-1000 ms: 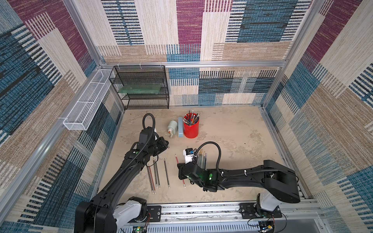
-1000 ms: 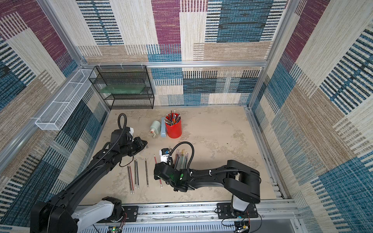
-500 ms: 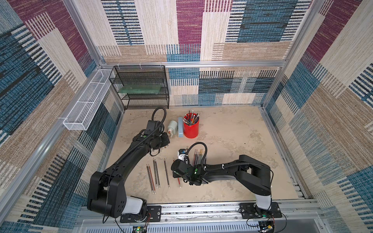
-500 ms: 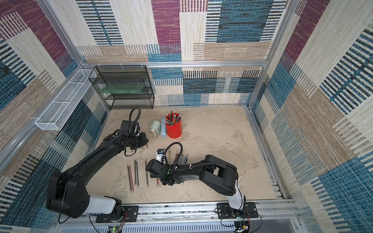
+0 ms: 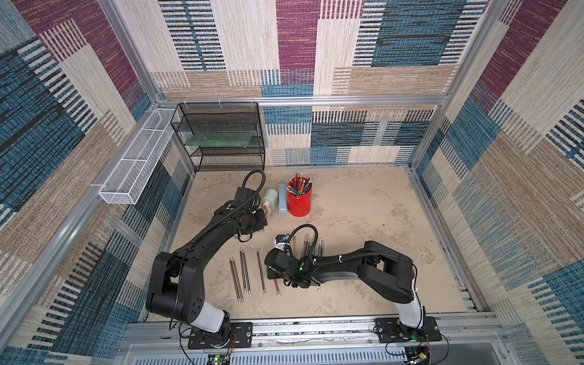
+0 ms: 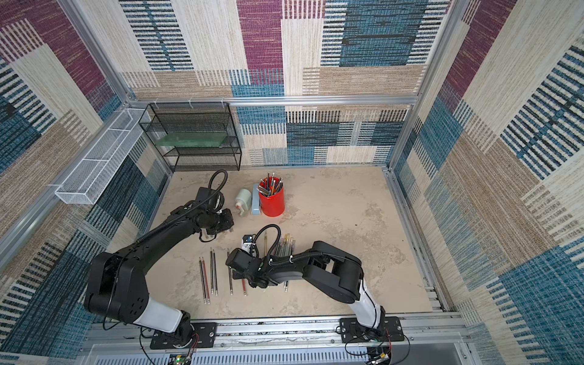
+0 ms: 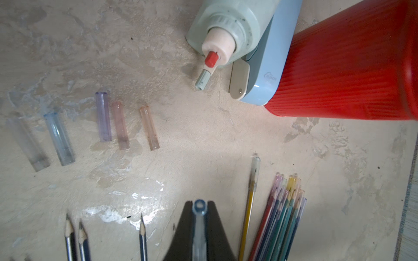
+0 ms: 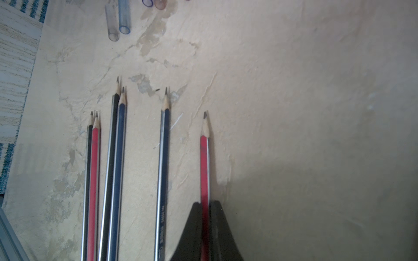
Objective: Remove the protective cover of the pencils
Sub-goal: Place the pencil at the center of the board.
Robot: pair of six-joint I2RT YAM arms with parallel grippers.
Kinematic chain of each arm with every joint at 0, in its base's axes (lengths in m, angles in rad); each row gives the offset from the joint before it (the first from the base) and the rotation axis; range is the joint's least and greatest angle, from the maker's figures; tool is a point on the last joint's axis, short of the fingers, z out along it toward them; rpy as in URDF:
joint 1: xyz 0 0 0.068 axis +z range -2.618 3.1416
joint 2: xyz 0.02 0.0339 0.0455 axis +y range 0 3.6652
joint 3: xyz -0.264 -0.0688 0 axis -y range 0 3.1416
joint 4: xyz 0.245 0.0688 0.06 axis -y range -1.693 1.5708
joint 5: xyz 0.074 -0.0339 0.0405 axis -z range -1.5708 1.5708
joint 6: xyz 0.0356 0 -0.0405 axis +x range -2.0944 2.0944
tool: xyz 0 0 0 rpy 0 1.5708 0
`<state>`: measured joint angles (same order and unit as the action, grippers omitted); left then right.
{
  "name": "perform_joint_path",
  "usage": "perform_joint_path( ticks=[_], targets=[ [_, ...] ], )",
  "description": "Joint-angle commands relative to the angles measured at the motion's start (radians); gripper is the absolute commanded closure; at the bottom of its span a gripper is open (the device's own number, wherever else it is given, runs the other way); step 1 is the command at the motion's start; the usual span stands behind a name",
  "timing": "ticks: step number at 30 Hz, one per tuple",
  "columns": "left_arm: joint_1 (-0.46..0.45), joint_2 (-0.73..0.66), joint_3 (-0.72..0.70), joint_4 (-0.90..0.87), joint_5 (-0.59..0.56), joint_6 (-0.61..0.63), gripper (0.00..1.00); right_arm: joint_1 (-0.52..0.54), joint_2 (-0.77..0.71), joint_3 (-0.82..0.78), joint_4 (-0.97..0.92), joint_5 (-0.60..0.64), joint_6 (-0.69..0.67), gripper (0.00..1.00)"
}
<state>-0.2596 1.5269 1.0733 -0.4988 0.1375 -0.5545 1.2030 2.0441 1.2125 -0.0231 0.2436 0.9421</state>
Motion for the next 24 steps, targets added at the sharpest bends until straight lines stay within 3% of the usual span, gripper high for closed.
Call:
perform_joint_path(
  ticks=[1,12,21,24],
  targets=[
    [0.001,0.003,0.014,-0.010,0.005,0.016,1.00,0.011,0.014,0.015,-0.002,-0.033,0.012,0.99],
    [0.002,0.010,0.023,-0.014,0.013,0.012,1.00,0.016,0.054,0.068,-0.031,-0.041,0.008,0.93],
    [0.001,0.032,0.025,-0.003,0.019,0.009,1.00,0.014,0.052,0.068,-0.032,-0.043,0.006,0.73],
    [0.001,0.054,0.032,-0.004,0.019,0.008,1.00,0.013,0.049,0.071,-0.036,-0.041,0.002,0.71]
  ],
)
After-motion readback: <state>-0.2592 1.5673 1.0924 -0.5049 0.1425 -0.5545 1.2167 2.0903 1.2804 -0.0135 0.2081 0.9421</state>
